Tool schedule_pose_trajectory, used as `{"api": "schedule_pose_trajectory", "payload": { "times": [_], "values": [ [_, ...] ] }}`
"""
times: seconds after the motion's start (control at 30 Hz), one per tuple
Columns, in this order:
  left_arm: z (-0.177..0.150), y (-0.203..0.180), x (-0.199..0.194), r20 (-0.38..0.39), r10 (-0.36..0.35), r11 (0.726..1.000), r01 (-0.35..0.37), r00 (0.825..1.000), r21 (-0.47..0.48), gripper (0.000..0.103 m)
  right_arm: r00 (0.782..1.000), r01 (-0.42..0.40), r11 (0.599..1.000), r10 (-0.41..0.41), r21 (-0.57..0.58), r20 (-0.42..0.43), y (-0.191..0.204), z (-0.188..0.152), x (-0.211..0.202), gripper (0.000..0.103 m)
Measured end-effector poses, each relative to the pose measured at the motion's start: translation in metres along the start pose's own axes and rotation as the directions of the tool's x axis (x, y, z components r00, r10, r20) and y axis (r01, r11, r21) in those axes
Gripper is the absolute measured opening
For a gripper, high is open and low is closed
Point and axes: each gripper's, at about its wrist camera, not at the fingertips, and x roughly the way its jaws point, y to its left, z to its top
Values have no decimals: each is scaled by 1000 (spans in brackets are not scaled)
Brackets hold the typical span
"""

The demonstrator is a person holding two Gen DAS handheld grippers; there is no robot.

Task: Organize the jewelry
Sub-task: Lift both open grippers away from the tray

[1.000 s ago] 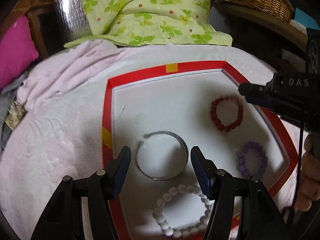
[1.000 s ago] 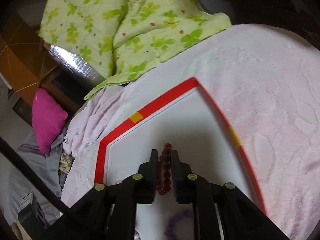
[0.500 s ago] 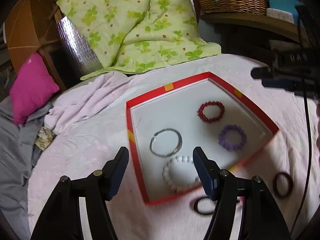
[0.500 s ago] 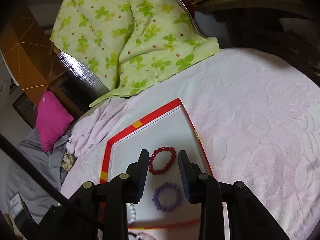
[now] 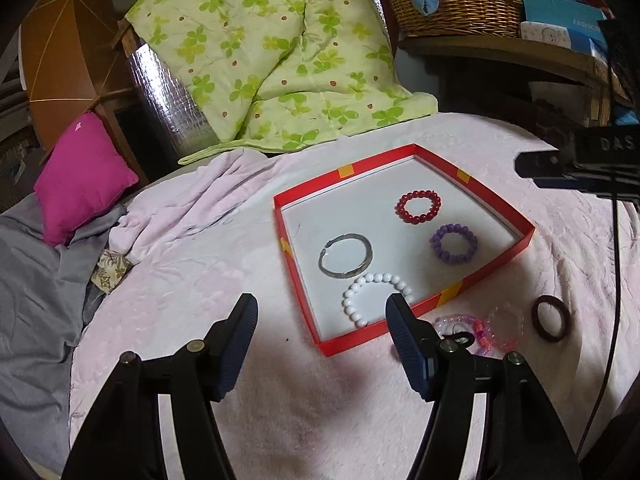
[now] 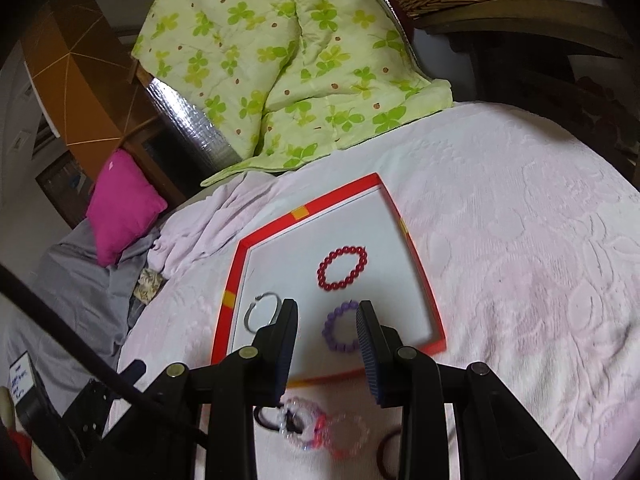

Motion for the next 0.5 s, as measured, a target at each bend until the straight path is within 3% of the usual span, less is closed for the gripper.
{"api": "schedule_pose_trajectory", "payload": {
  "times": [0.33,0.5],
  "values": [
    [-11,3,-7,-20,-14,1000,14,1000,-15,67,999,11,1000,-11,-6,-43,-11,-26,-19,33],
    [-35,9,3,-122,-48,997,40,991,-64,67,995,26,1000,-25,7,-100,-31,-38,-22,33]
  ]
}}
